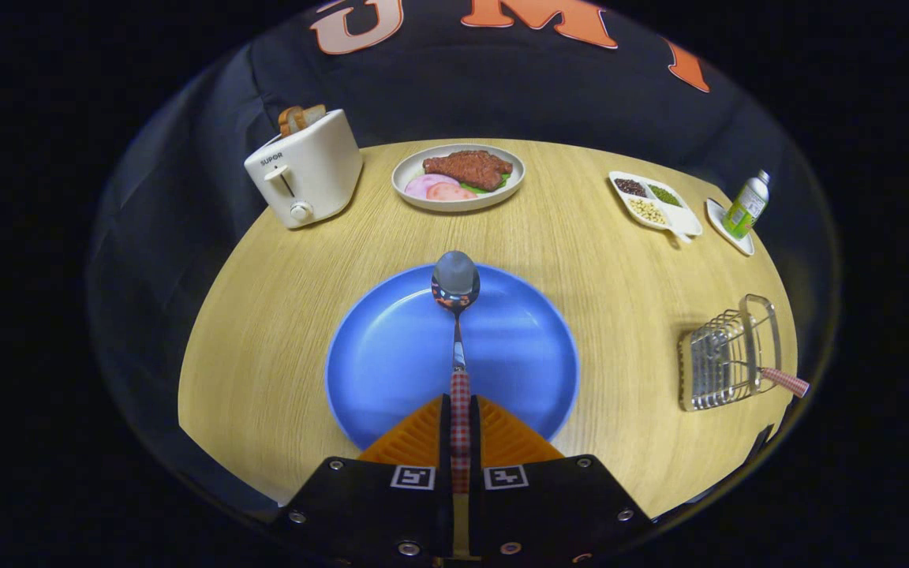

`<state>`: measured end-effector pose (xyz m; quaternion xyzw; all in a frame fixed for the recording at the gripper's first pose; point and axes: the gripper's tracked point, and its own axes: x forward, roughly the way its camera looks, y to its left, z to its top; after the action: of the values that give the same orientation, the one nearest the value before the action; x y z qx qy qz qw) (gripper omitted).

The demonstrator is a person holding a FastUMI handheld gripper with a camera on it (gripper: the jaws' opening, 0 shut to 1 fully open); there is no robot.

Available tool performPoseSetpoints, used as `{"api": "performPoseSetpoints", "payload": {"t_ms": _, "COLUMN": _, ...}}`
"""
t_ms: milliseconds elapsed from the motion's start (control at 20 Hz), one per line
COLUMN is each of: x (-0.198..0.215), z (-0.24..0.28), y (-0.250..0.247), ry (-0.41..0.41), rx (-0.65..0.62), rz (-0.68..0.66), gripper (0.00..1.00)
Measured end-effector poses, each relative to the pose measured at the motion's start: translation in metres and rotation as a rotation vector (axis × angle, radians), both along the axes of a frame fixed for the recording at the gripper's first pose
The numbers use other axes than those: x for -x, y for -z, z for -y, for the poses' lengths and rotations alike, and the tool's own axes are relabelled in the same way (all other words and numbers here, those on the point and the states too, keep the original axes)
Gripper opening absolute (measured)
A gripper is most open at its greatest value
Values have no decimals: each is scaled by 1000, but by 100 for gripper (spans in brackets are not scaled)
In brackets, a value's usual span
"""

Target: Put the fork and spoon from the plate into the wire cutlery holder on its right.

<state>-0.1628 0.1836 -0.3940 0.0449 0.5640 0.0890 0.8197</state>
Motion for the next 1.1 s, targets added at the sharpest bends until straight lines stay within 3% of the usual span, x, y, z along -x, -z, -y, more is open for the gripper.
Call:
{"api": "performPoseSetpoints", "payload": {"t_ms": 650, "x": 28, "z": 194, "y": -49, "ry": 141, "rx": 185, "rz": -116, "gripper": 8}}
{"api": "performPoseSetpoints", "payload": {"t_ms": 1100, "x": 57, "z": 238, "y": -44, "ry": 18, "rx": 226, "rz": -285, "gripper": 8}}
